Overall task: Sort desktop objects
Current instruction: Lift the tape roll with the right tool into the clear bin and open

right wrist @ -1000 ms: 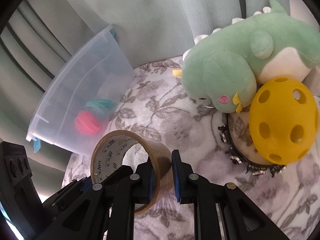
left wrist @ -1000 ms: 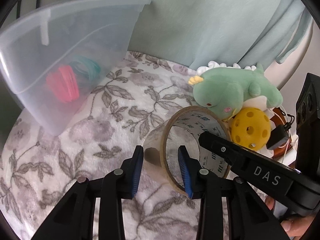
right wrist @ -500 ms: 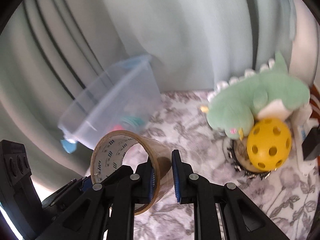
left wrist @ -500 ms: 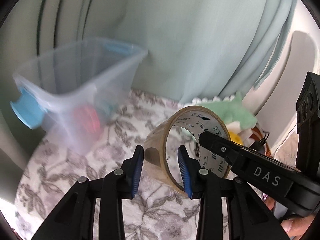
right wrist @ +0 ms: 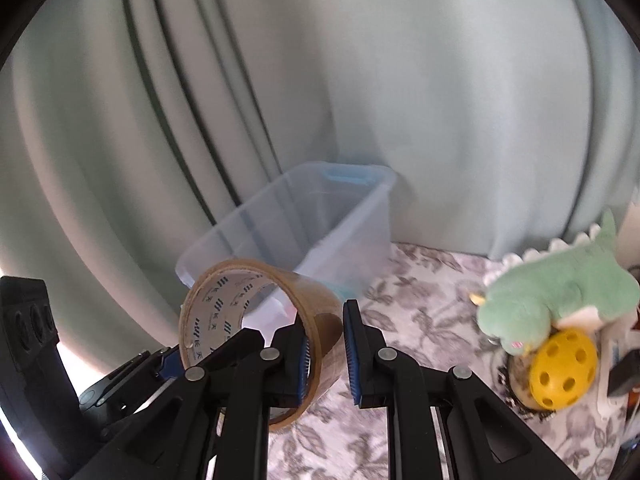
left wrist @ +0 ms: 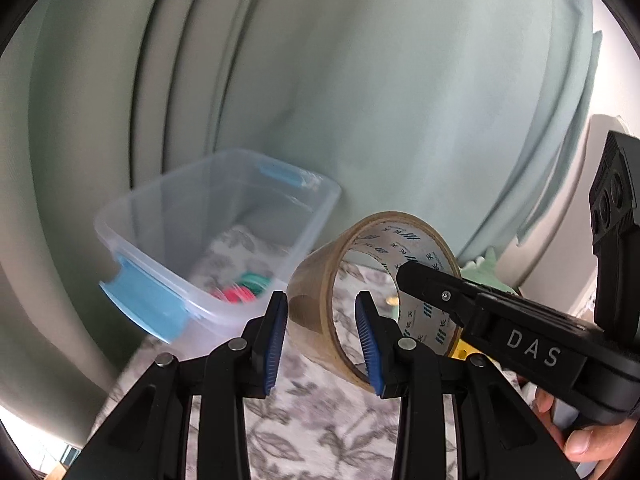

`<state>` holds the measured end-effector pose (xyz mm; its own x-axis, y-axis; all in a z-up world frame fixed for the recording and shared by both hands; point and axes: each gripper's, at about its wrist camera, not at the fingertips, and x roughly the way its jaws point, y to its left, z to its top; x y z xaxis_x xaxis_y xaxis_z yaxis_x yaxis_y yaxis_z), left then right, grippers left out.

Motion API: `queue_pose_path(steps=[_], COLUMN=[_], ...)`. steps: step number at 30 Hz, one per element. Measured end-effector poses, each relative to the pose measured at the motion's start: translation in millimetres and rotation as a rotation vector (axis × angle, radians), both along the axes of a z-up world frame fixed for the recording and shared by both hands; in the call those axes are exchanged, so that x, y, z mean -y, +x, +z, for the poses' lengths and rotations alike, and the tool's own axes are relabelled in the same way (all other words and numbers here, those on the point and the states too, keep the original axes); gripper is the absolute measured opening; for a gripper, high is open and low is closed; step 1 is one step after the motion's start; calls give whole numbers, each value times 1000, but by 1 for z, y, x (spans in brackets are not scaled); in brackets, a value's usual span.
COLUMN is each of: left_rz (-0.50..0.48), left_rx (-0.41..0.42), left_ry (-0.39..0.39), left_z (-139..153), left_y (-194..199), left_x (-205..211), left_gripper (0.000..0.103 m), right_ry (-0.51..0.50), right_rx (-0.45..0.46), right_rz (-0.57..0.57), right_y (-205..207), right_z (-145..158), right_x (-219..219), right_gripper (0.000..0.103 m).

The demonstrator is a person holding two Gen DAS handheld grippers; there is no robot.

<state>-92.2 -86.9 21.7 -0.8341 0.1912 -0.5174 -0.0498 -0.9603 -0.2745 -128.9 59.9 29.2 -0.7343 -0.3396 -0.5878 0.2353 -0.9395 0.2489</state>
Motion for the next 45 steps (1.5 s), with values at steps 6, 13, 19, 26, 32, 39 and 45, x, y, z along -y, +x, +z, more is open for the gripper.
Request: queue_pose_path(steps=[6, 13, 19, 26, 32, 39, 45], left_rz=[36, 72, 88, 110, 117, 125, 134], left_rx=[-17, 1, -1, 3, 42, 81, 98], left_ry=[-14, -24, -21, -8, -2, 8, -6], left_z=[5, -2, -7, -10, -22, -36, -45], left_y=[-17, -42, -58, -77, -92, -109, -120], left_x=[22, 42, 53, 69, 81, 92, 99], left_gripper=[36, 36, 36, 36, 36, 36, 36], right_ry=[17, 22, 23, 42, 49, 73, 89], right_rx=[-18, -10, -10, -6, 34, 83, 108], right_rz=[42, 65, 81, 109, 115, 117, 111], right_y=[-13, -37, -49, -68, -81, -96, -106], right_z=[8, 1, -1, 0, -10, -19, -27], right_x=[24, 43, 53, 64, 70, 76, 78], right_gripper=[17, 17, 17, 17, 17, 21, 21])
